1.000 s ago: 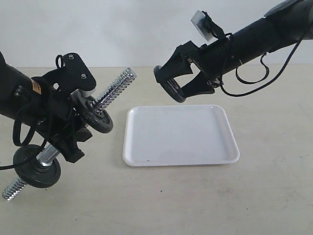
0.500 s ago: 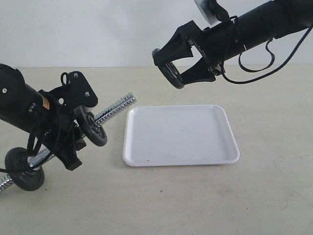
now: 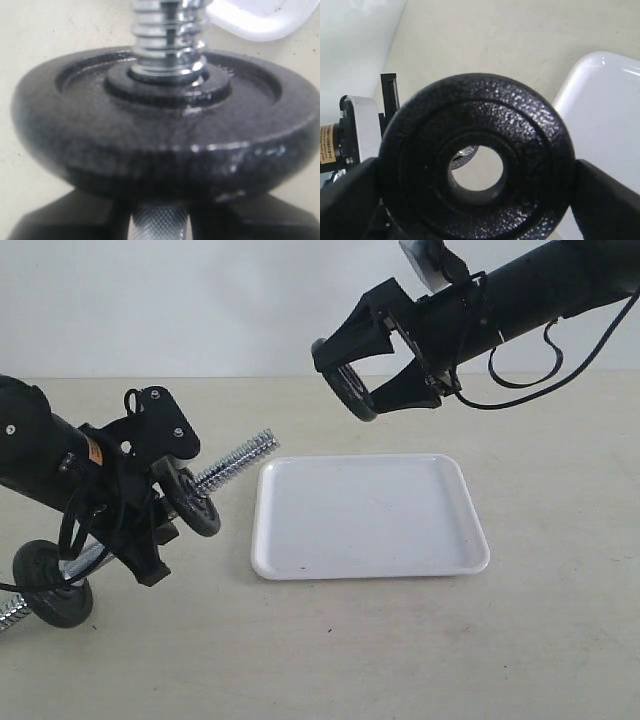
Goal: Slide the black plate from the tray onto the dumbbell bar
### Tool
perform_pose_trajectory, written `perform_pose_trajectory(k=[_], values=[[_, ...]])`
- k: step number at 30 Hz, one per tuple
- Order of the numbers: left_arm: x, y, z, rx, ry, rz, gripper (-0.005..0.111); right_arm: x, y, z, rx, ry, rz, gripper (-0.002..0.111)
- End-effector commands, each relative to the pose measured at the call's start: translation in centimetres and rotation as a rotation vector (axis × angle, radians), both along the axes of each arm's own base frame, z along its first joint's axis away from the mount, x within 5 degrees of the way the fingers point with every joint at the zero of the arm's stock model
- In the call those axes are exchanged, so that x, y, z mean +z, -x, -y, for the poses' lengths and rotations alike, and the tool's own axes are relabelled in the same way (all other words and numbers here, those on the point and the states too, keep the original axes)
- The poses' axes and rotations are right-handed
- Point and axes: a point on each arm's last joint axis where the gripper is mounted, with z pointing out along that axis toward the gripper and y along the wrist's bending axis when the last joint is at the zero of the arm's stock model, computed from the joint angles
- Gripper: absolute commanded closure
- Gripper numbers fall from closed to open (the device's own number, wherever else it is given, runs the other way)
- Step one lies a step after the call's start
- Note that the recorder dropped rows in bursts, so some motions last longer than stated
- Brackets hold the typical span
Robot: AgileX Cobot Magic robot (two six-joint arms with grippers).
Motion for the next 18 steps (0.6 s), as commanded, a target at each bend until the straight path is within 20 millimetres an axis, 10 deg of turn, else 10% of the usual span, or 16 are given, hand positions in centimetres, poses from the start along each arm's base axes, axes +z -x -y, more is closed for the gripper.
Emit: perform_pose_trajectory(k=[1,18], values=[[3.2,-1.4,0.9,-0.003,0.106,0.227,0.102,2.0,0.6,-1.0,0.019,-0.064,0.024,0.108],[3.9,-1.5,2.1,-0.026,0.157,0.31,0.102,2.0,1.5,-3.1,0.063,-0.065,0.002,0.108]])
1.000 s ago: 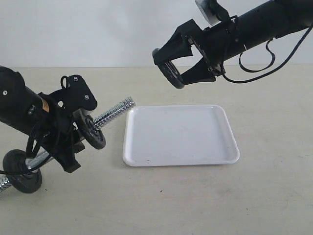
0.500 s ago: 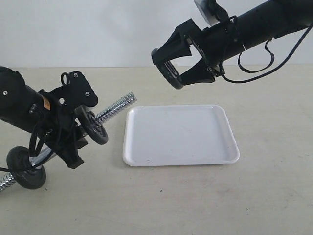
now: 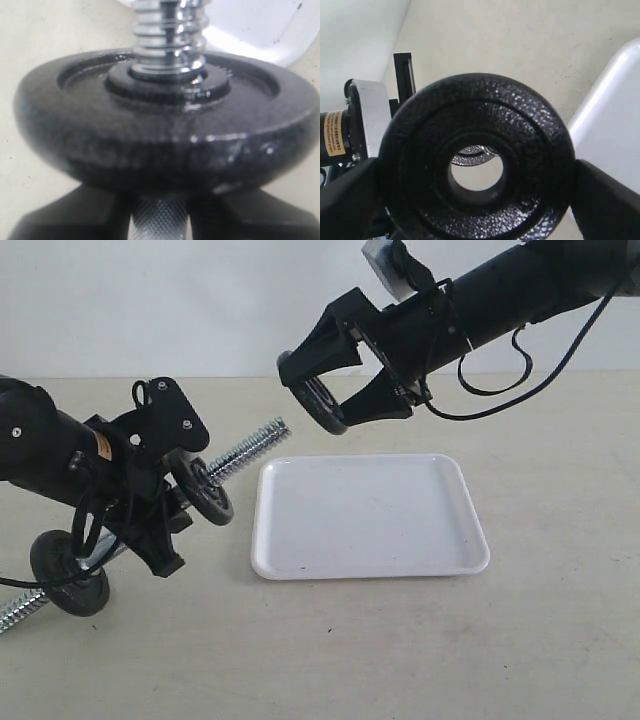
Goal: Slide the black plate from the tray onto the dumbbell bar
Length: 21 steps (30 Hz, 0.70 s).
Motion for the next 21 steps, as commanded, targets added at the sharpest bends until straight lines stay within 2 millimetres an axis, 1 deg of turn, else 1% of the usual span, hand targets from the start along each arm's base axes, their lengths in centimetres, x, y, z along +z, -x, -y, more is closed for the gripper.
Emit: perform_pose_trajectory(k=[1,5,11,17,21], values=[[3.6,-1.3,1.5,-0.02,0.125,0.256,0.102,2.0,0.4,-0.3,-0.005,-0.066,0.013,0.108],[3.8,-1.2,1.9,-0.031,0.137,0.276,0.102,2.0,0.7,-1.0,0.014,-0.064,0.013,0.108],[3.8,-1.3,1.9,-0.031,0.14,0.283,0.102,1.9,0.8,-1.2,0.022,-0.058,0.013,0.108],[3.9,-1.3,1.9,-0.03,0.147,0.296,0.102,0.5,0.4,-1.4,0.01,-0.05,-0.042,0.108],[4.0,-1.3,1.9,-0.03,0.149,0.3,0.102,0.1,0.3,-1.5,0.009,-0.046,-0.057,0.108]])
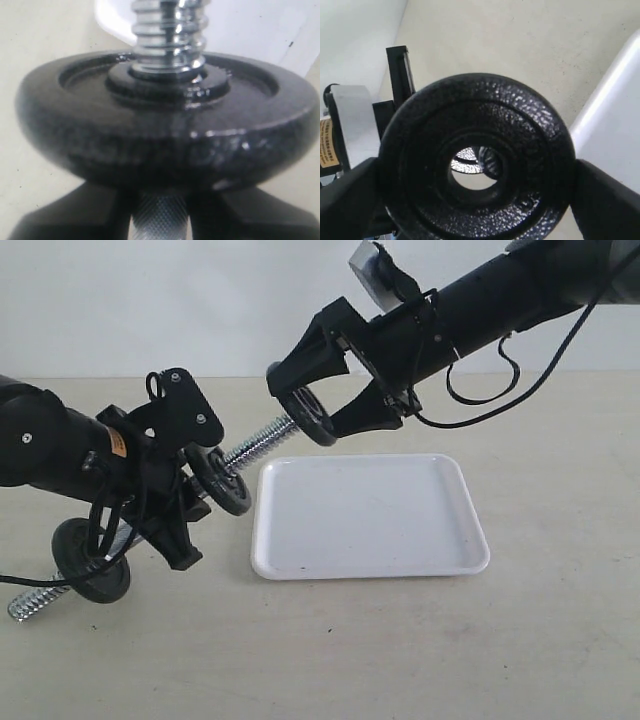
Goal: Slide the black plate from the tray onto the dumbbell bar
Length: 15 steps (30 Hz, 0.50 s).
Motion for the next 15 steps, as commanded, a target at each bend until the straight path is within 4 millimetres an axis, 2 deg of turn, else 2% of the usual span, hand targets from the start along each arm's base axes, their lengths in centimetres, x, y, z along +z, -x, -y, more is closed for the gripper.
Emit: perform_pose_trajectory(k=[1,15], values=[[3.63,-1.32,0.77,-0.003,0.115,0.235,0.102,0.91,0.05,-0.42,-0.002,-0.055,-0.01,0.108],[3.68,-1.36,0.79,-0.003,0.119,0.243,0.102,0.58,0.12,-0.24,0.016,-0.015,0.004,0.108]])
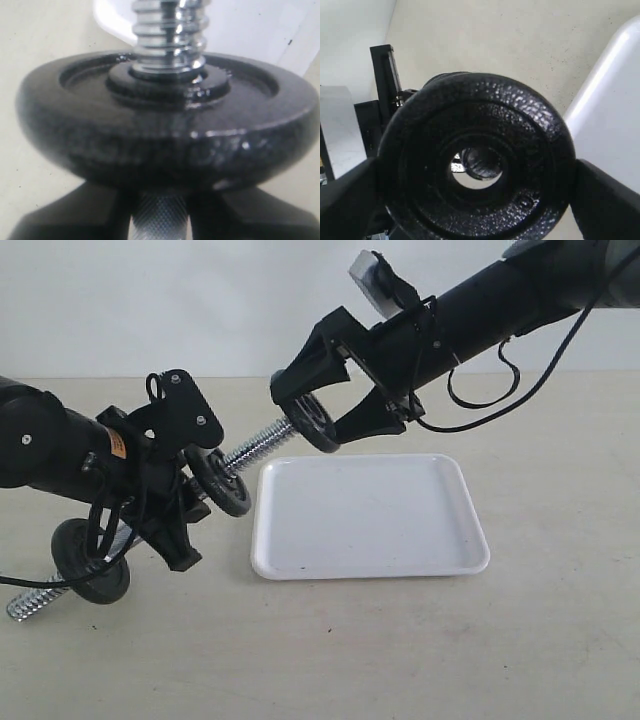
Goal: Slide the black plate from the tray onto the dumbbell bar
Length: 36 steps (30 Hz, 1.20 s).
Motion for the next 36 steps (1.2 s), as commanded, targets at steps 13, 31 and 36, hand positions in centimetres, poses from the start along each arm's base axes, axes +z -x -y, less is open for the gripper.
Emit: perform_pose_trajectory(k=[13,31,36], values=[[4.0,-1.4,0.8,0.013,0.139,0.247,0.102,1.1,0.2,-0.3,0.018,-0.044,0.005,0.108],[4.5,-0.6,3.1,-0.058,0.18,0.307,0.102,1.1,0.2,-0.3,0.017,-0.043,0.001,0.108],[4.6,-0.6,3.1,-0.058,0.185,0.316,0.102,1.1,0.2,-0.3,0.017,-0.043,0.001,0.108]])
